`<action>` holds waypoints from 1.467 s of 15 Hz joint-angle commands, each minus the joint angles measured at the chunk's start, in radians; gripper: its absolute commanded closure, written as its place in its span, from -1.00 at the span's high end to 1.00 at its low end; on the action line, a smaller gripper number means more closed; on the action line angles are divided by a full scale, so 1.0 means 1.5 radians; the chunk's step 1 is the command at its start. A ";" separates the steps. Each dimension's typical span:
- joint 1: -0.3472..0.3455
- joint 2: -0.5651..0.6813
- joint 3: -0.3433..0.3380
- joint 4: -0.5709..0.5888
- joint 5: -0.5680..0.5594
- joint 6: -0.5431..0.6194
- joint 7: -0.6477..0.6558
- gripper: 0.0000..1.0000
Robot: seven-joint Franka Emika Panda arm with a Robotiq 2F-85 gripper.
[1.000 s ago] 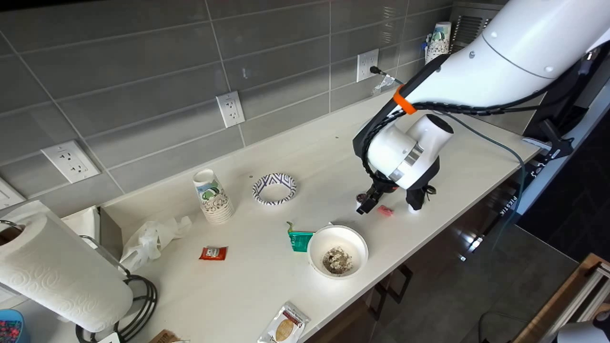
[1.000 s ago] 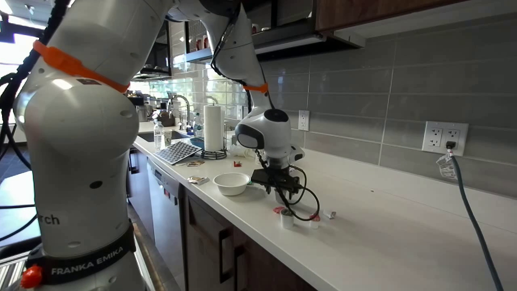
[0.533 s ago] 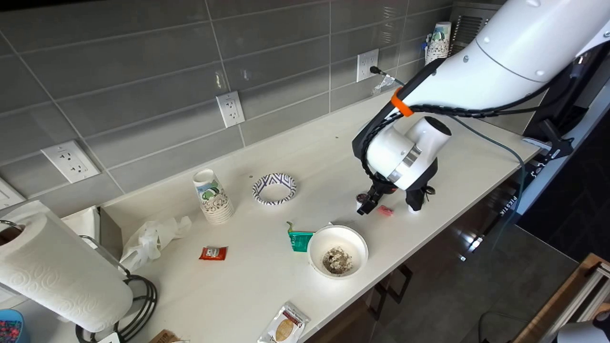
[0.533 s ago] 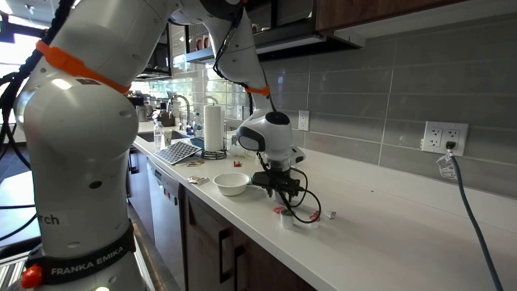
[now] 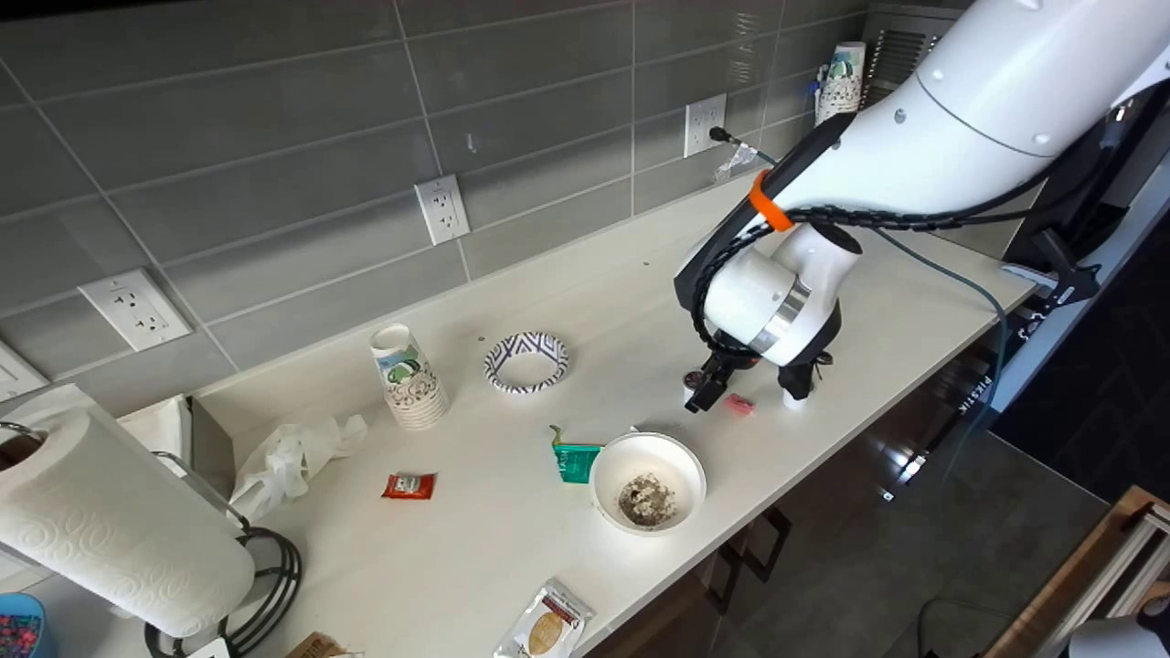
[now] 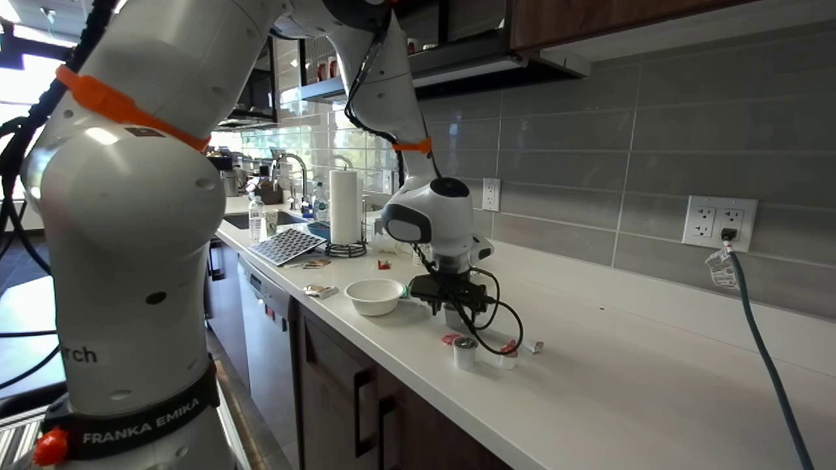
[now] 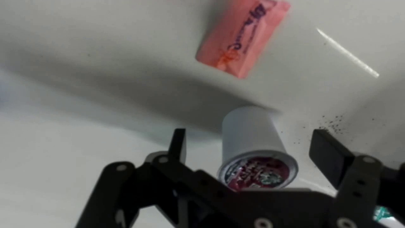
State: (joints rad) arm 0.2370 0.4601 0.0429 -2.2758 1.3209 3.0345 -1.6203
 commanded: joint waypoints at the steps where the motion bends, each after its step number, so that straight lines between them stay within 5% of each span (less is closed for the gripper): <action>1: 0.076 -0.011 -0.070 -0.047 -0.178 0.002 0.153 1.00; 6: 0.268 -0.006 -0.307 -0.040 -0.456 -0.072 0.374 1.00; 10: 0.344 -0.033 -0.412 -0.001 -0.558 -0.180 0.447 1.00; 11: 0.205 -0.044 -0.276 -0.020 -0.651 -0.104 0.509 1.00; 17: 0.212 -0.067 -0.289 -0.009 -0.670 -0.139 0.520 1.00; 19: 0.200 -0.046 -0.276 0.008 -0.760 -0.147 0.616 1.00; 20: 0.293 -0.027 -0.360 0.023 -0.725 -0.174 0.614 1.00; 22: 0.312 -0.026 -0.383 0.040 -0.776 -0.190 0.677 1.00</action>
State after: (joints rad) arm 0.6185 0.4024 -0.4550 -2.2573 0.2305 2.7992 -0.7225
